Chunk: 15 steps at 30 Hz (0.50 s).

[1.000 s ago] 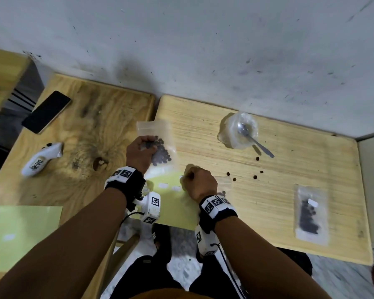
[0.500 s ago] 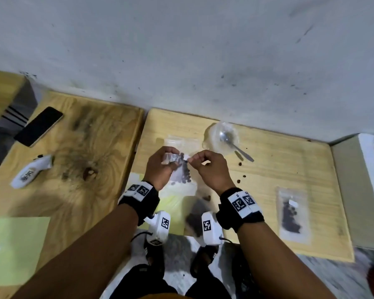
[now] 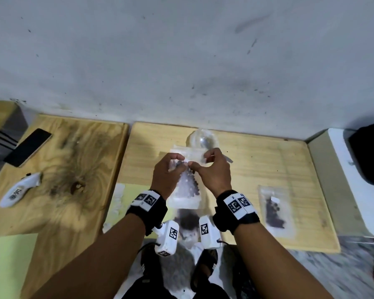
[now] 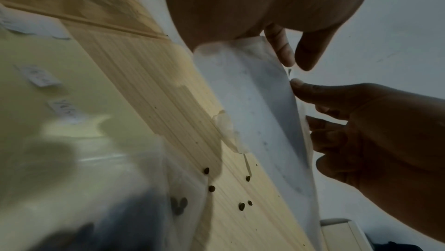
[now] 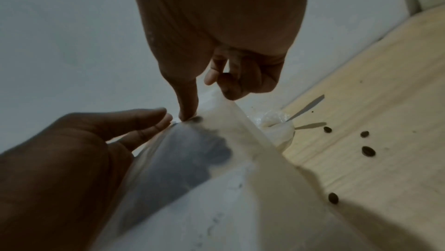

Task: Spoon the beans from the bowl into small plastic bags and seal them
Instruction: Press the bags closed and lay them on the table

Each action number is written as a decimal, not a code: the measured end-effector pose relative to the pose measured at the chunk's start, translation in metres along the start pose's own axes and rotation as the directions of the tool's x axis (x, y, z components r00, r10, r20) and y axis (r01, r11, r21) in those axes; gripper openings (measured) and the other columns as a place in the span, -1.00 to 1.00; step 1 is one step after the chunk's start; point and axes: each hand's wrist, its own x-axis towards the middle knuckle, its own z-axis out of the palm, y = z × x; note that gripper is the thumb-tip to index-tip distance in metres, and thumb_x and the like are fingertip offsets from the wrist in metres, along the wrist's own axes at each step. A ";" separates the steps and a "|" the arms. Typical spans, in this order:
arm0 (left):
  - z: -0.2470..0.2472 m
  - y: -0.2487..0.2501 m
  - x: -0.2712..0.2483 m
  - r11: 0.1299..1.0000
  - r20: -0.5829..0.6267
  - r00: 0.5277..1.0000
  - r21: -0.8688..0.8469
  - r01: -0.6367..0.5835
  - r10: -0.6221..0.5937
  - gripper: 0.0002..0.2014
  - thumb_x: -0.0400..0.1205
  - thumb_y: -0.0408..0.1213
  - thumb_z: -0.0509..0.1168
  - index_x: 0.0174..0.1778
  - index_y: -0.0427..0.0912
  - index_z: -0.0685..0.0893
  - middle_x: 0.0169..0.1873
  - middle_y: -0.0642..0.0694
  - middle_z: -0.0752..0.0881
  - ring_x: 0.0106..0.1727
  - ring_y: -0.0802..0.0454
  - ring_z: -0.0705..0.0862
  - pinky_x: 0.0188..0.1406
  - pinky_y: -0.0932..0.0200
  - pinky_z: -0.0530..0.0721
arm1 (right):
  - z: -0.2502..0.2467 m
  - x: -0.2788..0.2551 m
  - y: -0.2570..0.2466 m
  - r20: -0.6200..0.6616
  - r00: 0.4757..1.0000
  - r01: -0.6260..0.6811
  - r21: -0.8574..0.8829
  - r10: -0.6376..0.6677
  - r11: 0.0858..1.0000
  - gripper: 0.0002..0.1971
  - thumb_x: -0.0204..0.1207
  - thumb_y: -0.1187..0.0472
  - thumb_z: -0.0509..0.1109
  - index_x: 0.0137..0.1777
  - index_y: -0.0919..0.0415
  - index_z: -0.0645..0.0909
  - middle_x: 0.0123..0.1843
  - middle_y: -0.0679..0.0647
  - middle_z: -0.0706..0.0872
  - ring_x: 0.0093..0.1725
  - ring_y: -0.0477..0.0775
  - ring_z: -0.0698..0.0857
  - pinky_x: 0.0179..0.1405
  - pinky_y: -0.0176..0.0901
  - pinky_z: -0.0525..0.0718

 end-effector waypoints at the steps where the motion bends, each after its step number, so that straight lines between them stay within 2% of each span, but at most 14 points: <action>1: 0.002 -0.001 -0.001 1.000 -0.019 1.000 0.010 0.012 -0.012 -0.93 0.51 -0.27 0.45 -0.15 -0.06 0.70 -0.38 0.06 0.61 -0.39 0.06 0.54 -0.44 0.23 0.50 | -0.001 -0.001 0.003 0.005 1.000 -0.001 0.039 0.001 0.999 -0.60 0.29 0.03 0.70 -0.11 -0.06 0.48 -0.11 -0.16 0.66 -0.03 -0.06 0.68 0.01 -0.03 0.66; 3: 0.005 -0.004 -0.001 0.999 -0.027 1.000 0.053 0.001 0.001 -0.95 0.51 -0.20 0.45 -0.16 0.01 0.71 -0.40 0.10 0.62 -0.37 0.03 0.56 -0.39 0.16 0.53 | -0.003 -0.001 0.007 -0.021 1.000 0.002 0.096 0.000 0.995 -0.62 0.30 0.12 0.70 -0.17 -0.06 0.48 -0.17 -0.14 0.67 -0.08 -0.06 0.68 0.02 -0.03 0.67; 5: 0.007 -0.002 -0.002 0.996 -0.009 1.000 0.082 -0.021 0.022 -0.93 0.50 -0.21 0.44 -0.16 0.05 0.70 -0.43 0.18 0.60 -0.37 0.06 0.52 -0.31 0.05 0.54 | -0.005 -0.002 0.010 -0.052 0.999 0.001 0.126 0.005 0.992 -0.65 0.33 0.18 0.67 -0.19 -0.02 0.48 -0.21 -0.11 0.67 -0.14 -0.09 0.67 -0.05 -0.11 0.63; 8: 0.010 0.000 -0.002 0.995 0.002 0.999 0.096 -0.037 0.037 -0.87 0.48 -0.26 0.41 -0.17 0.10 0.69 -0.38 0.17 0.60 -0.39 0.07 0.46 -0.33 0.05 0.50 | -0.009 -0.004 0.011 -0.053 0.999 0.016 0.115 -0.010 0.993 -0.67 0.34 0.19 0.65 -0.17 0.02 0.49 -0.23 -0.12 0.65 -0.18 -0.15 0.65 -0.15 -0.20 0.52; 12: 0.013 0.001 -0.002 0.995 -0.002 1.000 0.102 -0.013 0.014 -0.80 0.49 -0.34 0.39 -0.16 0.11 0.67 -0.34 0.03 0.58 -0.35 -0.03 0.48 -0.34 0.03 0.53 | -0.010 -0.005 0.014 0.004 0.999 0.048 0.074 -0.049 0.996 -0.62 0.29 0.21 0.68 -0.15 -0.02 0.48 -0.23 -0.15 0.62 -0.17 -0.14 0.65 -0.10 -0.01 0.65; 15: 0.014 0.004 -0.005 0.997 -0.007 1.000 0.079 0.000 0.001 -0.81 0.52 -0.39 0.41 -0.11 0.04 0.68 -0.30 -0.03 0.58 -0.38 0.03 0.50 -0.36 0.14 0.58 | -0.011 -0.003 0.016 0.014 0.998 0.054 0.061 -0.055 0.997 -0.61 0.28 0.20 0.68 -0.16 -0.06 0.47 -0.23 -0.15 0.62 -0.22 -0.07 0.65 -0.08 0.10 0.70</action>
